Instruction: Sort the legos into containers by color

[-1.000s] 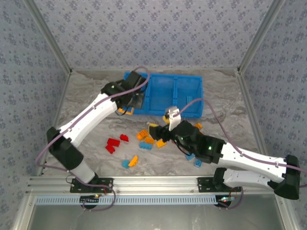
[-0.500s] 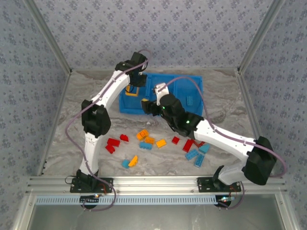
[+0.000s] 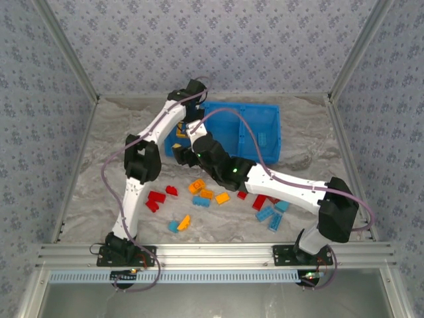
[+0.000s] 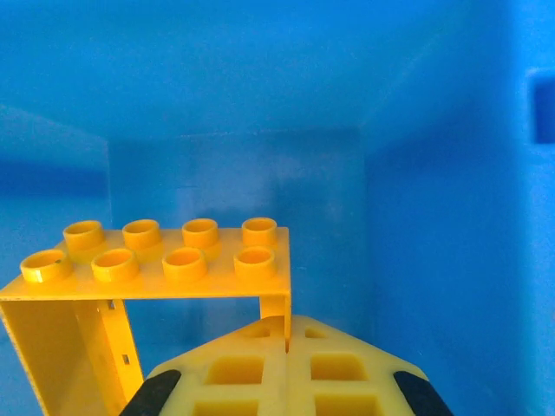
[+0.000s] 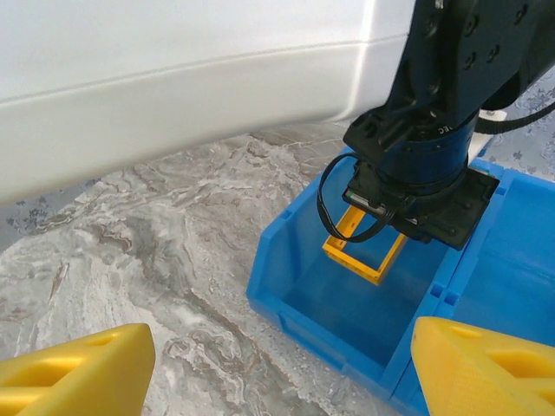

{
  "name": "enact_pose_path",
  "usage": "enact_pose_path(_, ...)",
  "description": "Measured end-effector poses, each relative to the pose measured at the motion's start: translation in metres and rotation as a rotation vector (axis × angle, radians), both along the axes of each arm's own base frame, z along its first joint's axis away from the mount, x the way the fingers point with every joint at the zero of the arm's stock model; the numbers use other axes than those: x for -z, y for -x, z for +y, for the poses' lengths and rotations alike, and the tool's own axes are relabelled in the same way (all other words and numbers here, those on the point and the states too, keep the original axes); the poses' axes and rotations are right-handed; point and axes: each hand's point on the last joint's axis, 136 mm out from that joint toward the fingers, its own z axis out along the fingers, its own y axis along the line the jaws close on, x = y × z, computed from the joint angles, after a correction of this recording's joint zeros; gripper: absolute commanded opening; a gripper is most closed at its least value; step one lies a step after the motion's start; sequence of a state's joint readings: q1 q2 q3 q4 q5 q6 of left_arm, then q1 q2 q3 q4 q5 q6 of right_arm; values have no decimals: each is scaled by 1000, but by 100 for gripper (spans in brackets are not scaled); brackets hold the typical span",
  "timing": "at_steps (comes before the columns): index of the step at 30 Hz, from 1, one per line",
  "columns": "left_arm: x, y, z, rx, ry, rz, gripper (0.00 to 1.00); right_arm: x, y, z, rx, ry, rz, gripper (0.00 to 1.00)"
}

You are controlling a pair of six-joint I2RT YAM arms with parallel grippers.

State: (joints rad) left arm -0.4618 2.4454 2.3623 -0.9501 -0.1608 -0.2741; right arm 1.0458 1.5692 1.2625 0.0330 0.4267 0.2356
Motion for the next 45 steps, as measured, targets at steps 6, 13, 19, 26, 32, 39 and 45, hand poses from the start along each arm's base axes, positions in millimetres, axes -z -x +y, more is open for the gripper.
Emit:
enact_pose_path(6, 10, -3, 5, -19, -32, 4, 0, 4, 4, -4, 9, -12, 17, 80)
enact_pose_path(13, 9, -3, 15, -39, -79, 0, 19, 18, 21, -36, 28, -11, 51, 80)
enact_pose_path(19, 0, -1, 8, -35, -100, -23, 32, 13, 35, -72, 74, -39, 68, 80)
enact_pose_path(26, -39, 15, -8, -20, -94, -74, 33, 8, 39, -127, 212, -68, 110, 79)
enact_pose_path(32, -145, 87, -28, 69, 48, -232, 53, 50, 32, -237, 603, -59, 333, 65)
enact_pose_path(39, -226, 245, -85, 421, 431, -380, 57, 135, 64, -321, 906, -51, 651, 57)
enact_pose_path(45, -147, 338, -118, 589, 519, -209, 56, 185, 78, -340, 978, -80, 845, 52)
